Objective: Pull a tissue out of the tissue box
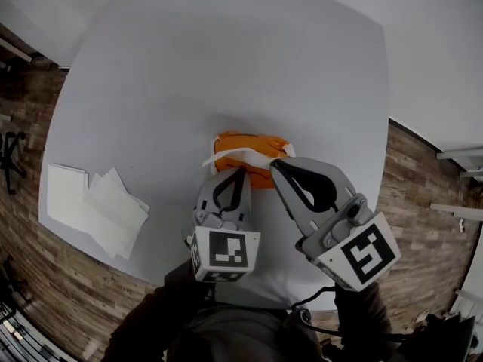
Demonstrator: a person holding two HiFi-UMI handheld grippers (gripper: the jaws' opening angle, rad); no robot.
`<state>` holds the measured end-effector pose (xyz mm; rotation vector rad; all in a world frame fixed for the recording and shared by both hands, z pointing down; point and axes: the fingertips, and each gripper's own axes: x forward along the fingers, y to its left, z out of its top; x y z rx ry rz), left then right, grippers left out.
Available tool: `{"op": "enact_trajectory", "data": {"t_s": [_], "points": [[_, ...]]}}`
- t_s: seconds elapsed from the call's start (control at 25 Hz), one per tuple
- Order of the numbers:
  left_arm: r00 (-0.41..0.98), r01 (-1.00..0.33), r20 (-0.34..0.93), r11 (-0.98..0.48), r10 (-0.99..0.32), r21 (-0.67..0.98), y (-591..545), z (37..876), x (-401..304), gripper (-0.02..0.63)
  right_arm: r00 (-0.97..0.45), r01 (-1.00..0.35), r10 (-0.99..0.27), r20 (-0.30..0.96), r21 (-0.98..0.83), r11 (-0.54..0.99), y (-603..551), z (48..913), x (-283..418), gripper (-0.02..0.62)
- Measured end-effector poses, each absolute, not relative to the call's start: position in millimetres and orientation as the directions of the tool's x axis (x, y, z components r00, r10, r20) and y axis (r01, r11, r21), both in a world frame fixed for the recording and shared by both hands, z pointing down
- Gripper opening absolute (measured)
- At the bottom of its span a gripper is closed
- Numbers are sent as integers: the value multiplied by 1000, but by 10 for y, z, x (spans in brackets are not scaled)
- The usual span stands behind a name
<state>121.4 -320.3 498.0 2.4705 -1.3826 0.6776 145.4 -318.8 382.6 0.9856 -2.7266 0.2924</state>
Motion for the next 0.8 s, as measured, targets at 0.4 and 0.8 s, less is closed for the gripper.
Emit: {"op": "enact_trajectory", "data": {"t_s": [0.4,0.8], "points": [[444,-838,521,-544,-729,-48,-3193,5052,1260,0,-761,-642,-615,209,-101,760,-3094,3493,1496,0],[443,-834,511,-548,-736,-67,-3141,4988,1257,0,-765,-643,-634,115,-70,763,-2963,3015,1555,0]]}}
